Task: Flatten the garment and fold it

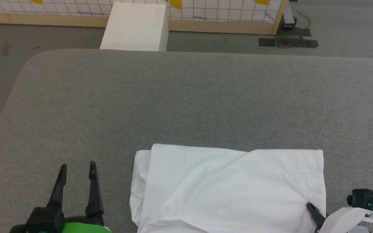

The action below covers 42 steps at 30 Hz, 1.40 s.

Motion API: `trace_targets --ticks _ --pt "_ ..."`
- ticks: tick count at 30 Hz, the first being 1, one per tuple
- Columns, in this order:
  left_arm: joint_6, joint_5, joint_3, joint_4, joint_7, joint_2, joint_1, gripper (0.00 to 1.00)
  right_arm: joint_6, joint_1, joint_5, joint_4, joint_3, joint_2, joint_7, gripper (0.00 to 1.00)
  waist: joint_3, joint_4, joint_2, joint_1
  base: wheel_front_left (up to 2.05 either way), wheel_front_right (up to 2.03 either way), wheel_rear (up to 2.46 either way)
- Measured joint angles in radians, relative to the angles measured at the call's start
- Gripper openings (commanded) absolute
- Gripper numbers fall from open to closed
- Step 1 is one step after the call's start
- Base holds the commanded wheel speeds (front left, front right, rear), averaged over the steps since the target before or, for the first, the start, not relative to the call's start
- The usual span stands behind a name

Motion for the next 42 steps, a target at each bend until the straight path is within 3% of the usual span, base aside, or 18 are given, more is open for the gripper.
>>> trace_targets --ticks 8,9,10,11,19,22,33,42 --pt "-0.006 -0.011 -0.005 0.002 0.0 0.002 0.018 1.0 0.0 -0.03 -0.049 -0.007 -0.063 0.005 0.007 0.0 -0.029 -0.027 0.0 0.0 0.0 0.0 0.0" --pt "-0.007 -0.012 -0.007 0.003 0.0 0.002 0.019 1.0 0.0 -0.039 -0.059 -0.014 -0.086 -0.004 0.007 0.0 -0.031 -0.031 0.0 0.0 0.0 0.0 0.0" --pt "-0.007 -0.013 -0.014 0.008 0.0 0.001 0.018 1.0 0.0 -0.075 -0.084 -0.045 -0.203 -0.05 0.012 0.0 -0.037 -0.045 0.0 0.0 0.0 0.0 0.0" --pt "-0.007 -0.014 -0.016 0.01 0.0 0.001 0.018 1.0 0.0 -0.081 -0.093 -0.054 -0.23 -0.059 0.016 0.0 -0.037 -0.047 0.0 0.0 0.0 0.0 0.0" --pt "-0.011 -0.014 -0.022 0.016 0.0 0.001 0.017 1.0 0.0 -0.091 -0.121 -0.134 -0.356 -0.08 0.055 0.0 -0.029 -0.045 0.0 0.0 0.0 0.0 0.0" --pt "-0.011 -0.014 -0.022 0.02 0.0 -0.002 0.017 1.0 0.0 -0.086 -0.119 -0.186 -0.321 -0.076 0.079 0.0 -0.027 -0.043 0.0 0.0 0.0 0.0 0.0" --pt "-0.02 -0.019 -0.035 0.042 0.0 -0.025 0.001 1.0 0.0 -0.042 -0.036 -0.413 -0.003 -0.033 0.208 0.0 -0.024 -0.028 0.0 0.0 0.0 0.0 0.0" --pt "-0.034 -0.019 -0.035 0.057 0.0 -0.038 -0.013 1.0 0.0 -0.038 -0.026 -0.437 0.212 -0.028 0.249 0.0 -0.009 0.013 0.0 0.0 0.0 0.0 0.0"
